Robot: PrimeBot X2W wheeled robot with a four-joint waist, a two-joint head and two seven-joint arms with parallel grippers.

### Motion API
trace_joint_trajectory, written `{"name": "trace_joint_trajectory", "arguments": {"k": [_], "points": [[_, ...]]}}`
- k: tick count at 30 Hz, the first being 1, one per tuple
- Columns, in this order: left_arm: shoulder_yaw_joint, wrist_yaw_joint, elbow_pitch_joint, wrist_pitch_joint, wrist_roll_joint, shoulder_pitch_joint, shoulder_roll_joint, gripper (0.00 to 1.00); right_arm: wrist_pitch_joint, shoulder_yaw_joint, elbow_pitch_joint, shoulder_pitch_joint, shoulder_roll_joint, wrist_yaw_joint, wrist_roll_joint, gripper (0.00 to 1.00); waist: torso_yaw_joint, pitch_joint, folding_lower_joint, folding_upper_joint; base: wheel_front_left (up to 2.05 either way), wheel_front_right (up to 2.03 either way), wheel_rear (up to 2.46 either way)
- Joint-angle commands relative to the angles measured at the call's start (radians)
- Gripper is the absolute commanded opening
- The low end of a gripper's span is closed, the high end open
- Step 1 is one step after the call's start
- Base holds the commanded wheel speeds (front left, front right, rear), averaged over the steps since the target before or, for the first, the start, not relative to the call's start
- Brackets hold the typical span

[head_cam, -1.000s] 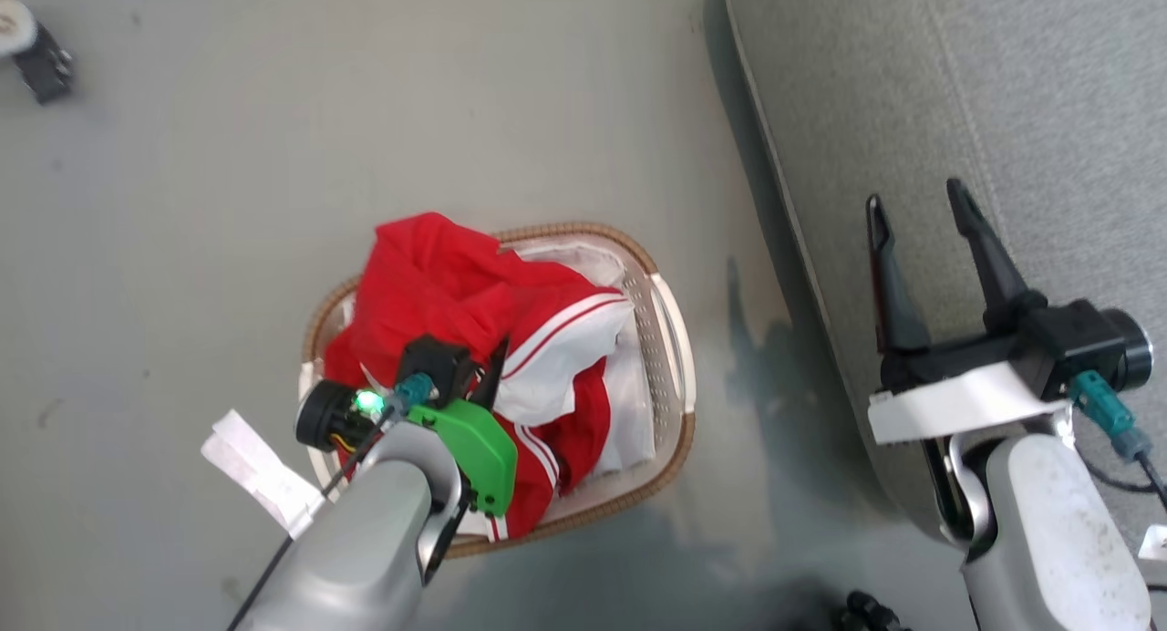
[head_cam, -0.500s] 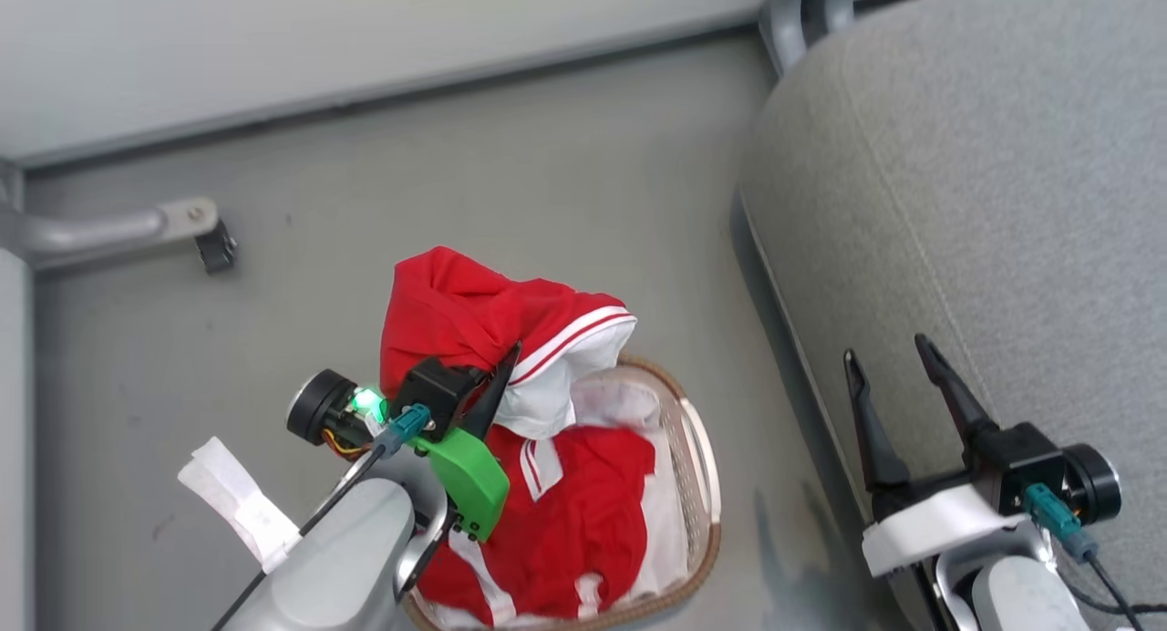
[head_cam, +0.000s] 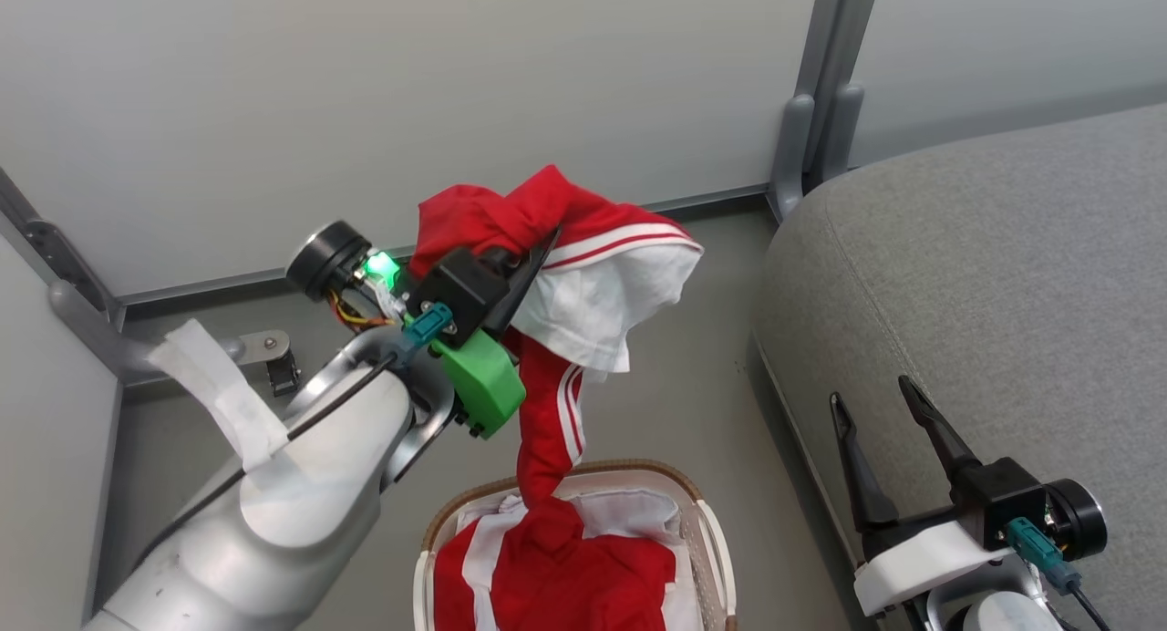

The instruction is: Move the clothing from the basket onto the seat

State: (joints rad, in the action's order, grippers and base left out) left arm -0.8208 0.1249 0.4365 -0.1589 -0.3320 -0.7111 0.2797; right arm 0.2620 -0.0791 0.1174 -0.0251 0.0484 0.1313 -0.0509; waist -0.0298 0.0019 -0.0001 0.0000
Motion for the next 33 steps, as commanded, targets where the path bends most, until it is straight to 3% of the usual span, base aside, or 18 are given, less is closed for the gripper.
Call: {"name": "trace_joint_trajectory", "arguments": {"k": [1, 12, 20, 30, 33], "points": [[-0.005, 0.004, -0.023, 0.012, 0.0, -0.036, 0.017, 0.0, 0.005, -0.004, -0.002, 0.017, 0.004, -0.001, 0.01, 1.0, 0.009, -0.031, 0.0001, 0.0, 0.0, 0.0, 0.0], [-0.045, 0.006, -0.144, 0.087, -0.029, -0.177, 0.054, 0.0, 0.005, -0.048, -0.009, -0.04, 0.004, -0.001, 0.052, 1.0, 0.016, -0.039, 0.0001, 0.0, 0.0, 0.0, 0.0], [-0.06, 0.007, -0.161, 0.093, -0.049, -0.208, 0.037, 0.0, 0.005, -0.088, -0.003, -0.086, 0.003, -0.001, 0.067, 1.0, 0.024, -0.04, 0.0001, 0.0, 0.0, 0.0, 0.0], [-0.063, -0.005, -0.162, 0.092, -0.051, -0.257, -0.005, 0.0, 0.005, -0.223, 0.012, -0.122, 0.004, -0.001, 0.029, 1.0, 0.03, -0.033, 0.0001, 0.0, 0.0, 0.0, 0.0], [-0.068, -0.006, -0.165, 0.093, -0.051, -0.266, -0.014, 0.0, 0.005, -0.208, -0.003, -0.15, 0.005, -0.001, 0.036, 1.0, 0.028, -0.03, 0.0001, 0.0, 0.0, 0.0, 0.0]]}}
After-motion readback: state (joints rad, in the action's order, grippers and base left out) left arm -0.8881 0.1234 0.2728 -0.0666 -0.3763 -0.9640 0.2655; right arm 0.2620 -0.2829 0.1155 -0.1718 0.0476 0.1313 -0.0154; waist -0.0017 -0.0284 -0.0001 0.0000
